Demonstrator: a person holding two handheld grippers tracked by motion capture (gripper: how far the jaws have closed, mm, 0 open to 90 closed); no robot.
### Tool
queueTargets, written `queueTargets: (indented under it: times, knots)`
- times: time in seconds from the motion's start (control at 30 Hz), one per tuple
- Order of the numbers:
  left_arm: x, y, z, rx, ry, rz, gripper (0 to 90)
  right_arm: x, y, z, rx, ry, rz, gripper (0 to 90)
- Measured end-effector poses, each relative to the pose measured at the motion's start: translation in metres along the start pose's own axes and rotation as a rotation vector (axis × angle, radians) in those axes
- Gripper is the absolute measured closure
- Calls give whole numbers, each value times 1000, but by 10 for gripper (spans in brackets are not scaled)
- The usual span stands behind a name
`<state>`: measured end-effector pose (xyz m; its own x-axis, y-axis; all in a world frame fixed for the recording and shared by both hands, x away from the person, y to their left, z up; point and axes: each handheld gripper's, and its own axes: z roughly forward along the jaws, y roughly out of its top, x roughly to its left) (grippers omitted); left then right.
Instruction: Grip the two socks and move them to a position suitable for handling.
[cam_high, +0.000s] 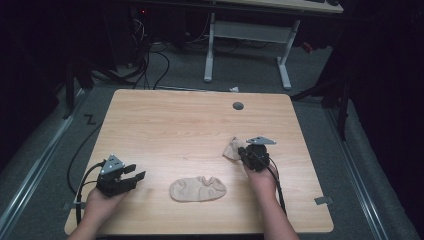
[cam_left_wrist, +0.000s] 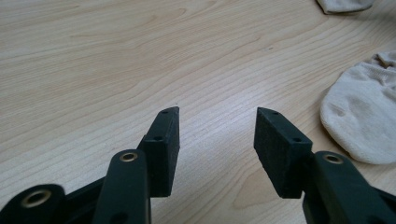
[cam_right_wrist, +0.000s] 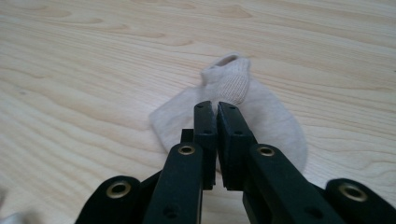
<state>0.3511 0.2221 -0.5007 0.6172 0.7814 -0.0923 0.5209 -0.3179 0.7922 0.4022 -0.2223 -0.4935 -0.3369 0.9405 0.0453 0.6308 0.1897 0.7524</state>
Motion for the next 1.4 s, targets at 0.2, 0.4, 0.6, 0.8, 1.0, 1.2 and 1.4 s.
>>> queueTargets:
  times: [0.2, 0.4, 0.6, 0.8, 1.0, 1.2, 1.4]
  knots:
    - [0, -1, 2, 8, -1, -1, 508, 0, -19, -4, 22, 21, 26, 870]
    - [1, 0, 4, 9, -1, -1, 508, -8, -38, -7, 27, 17, 67, 787]
    - [-1, 1, 3, 15, -1, 18, 505, -8, -32, 1, 16, 12, 84, 587]
    - [-1, 0, 3, 20, -4, 22, 503, -5, -30, 10, 74, -23, 60, 569]
    - [0, -1, 5, 23, -3, 13, 503, 1, -27, 6, 57, -26, 14, 818]
    - [-1, 0, 3, 16, -3, 19, 504, 4, -16, -7, 30, -28, -18, 818]
    - [-1, -1, 4, 22, -7, 18, 502, 5, -5, -18, 13, -23, -33, 823]
